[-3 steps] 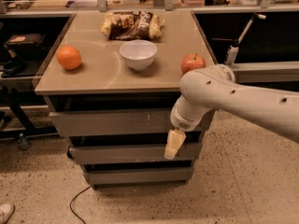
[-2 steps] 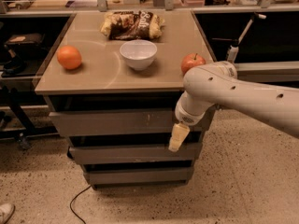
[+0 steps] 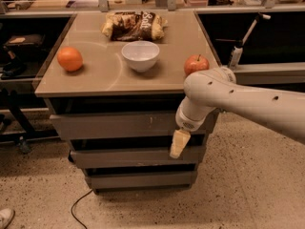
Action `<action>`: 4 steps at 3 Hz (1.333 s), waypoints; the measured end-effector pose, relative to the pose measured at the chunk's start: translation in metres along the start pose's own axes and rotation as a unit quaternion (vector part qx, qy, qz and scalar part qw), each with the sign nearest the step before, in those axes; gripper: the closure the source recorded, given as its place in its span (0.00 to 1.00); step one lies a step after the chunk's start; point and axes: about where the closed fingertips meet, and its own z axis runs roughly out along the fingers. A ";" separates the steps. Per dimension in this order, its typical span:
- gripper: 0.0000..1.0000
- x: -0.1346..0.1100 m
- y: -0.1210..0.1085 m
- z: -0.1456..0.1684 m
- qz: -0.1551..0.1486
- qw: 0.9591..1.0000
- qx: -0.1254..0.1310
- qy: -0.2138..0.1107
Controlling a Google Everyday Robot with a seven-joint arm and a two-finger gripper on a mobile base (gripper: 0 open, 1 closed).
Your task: Open top drawer
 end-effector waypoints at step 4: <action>0.00 0.008 0.039 -0.010 -0.011 0.999 -0.043 0.005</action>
Offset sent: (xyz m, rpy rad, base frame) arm -0.0972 0.0043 -0.0017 0.0221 0.1787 0.0835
